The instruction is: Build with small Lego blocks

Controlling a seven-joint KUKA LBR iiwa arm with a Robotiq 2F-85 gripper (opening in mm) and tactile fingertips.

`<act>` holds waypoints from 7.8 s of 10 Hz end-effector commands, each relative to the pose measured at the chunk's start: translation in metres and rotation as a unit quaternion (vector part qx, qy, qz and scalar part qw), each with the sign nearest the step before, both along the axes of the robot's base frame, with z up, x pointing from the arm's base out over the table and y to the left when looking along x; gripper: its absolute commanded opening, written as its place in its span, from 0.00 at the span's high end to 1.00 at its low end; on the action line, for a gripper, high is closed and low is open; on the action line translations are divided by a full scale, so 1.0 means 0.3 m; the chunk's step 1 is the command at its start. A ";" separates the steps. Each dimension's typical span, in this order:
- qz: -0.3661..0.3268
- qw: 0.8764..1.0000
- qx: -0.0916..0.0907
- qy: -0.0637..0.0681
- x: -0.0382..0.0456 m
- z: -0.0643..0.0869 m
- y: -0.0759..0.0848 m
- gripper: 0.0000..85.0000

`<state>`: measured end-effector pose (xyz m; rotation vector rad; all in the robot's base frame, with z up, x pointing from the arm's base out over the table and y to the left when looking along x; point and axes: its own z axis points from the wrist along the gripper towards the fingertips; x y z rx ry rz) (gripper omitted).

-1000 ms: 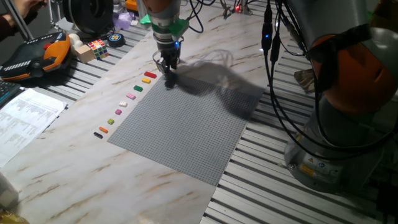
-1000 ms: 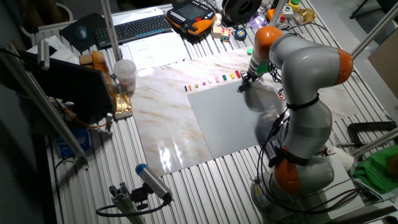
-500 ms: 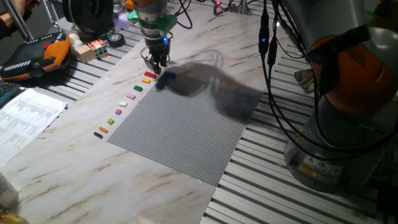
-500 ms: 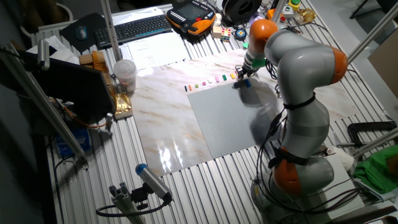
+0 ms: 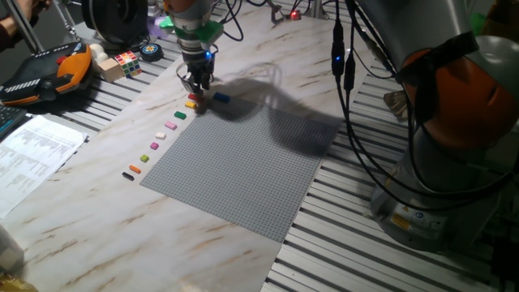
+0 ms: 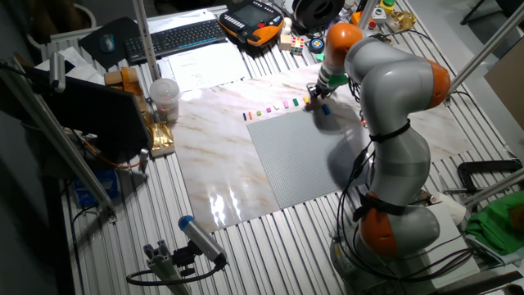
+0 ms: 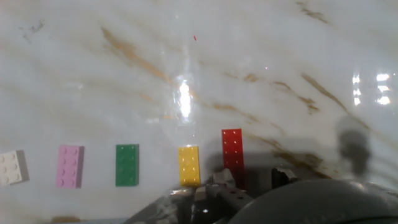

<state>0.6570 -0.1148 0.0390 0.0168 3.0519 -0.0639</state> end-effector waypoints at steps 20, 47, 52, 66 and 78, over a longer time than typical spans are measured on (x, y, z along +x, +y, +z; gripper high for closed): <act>0.007 1.000 0.018 0.009 0.045 -0.055 0.021 0.65; -0.005 1.000 -0.001 0.004 -0.216 -0.005 0.033 0.99; -0.004 1.000 -0.001 0.002 -0.208 -0.022 0.036 0.99; -0.004 1.000 0.005 0.002 -0.198 -0.045 0.030 0.99; -0.008 1.000 0.006 0.002 -0.194 -0.045 0.032 0.70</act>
